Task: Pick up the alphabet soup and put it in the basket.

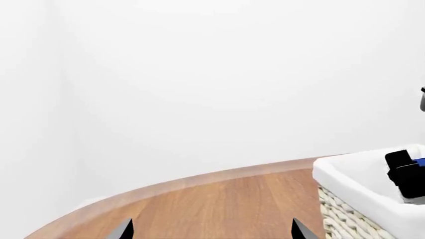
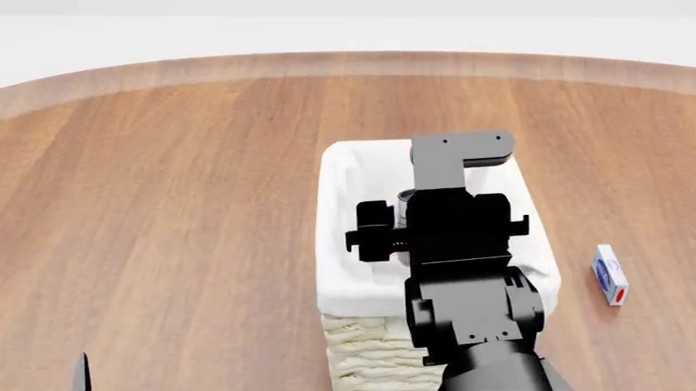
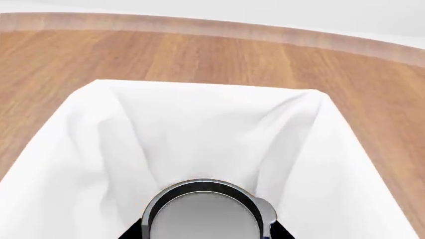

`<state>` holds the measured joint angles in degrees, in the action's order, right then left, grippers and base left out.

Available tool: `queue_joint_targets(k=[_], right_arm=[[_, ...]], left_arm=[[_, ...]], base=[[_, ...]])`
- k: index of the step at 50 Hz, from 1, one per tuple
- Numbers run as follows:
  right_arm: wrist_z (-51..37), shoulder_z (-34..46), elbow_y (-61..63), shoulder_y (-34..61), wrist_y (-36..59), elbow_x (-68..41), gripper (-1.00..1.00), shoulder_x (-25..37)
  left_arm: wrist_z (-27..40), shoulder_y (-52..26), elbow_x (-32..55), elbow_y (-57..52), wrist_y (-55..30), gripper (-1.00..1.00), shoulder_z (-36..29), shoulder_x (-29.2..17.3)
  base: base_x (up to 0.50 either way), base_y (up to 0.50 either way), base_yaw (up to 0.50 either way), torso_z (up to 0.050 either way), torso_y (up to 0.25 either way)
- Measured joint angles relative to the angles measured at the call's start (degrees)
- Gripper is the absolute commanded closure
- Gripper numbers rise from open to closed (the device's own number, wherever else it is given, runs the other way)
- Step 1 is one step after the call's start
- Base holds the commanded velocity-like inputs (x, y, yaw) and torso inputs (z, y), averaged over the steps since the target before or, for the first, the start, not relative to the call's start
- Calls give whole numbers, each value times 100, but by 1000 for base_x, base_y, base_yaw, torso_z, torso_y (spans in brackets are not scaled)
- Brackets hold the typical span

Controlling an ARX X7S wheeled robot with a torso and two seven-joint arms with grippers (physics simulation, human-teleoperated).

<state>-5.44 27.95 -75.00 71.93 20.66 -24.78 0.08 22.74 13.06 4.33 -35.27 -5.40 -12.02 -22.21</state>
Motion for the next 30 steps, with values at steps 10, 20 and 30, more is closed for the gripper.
queue_joint_targets(k=[10, 20, 30], right_arm=[[20, 11, 0, 34, 7, 75, -100, -5], [45, 78, 0, 54, -373, -13, -100, -5], [23, 309, 0, 136, -1746, -564, -100, -5]], left_arm=[[17, -5, 9, 1, -1, -100, -8, -12], [32, -8, 21, 5, 4, -100, -11, -28], [46, -16, 26, 16, 6, -100, -24, -38]], base=[[0, 0, 0, 0, 0], [0, 0, 0, 0, 0], [0, 0, 0, 0, 0]])
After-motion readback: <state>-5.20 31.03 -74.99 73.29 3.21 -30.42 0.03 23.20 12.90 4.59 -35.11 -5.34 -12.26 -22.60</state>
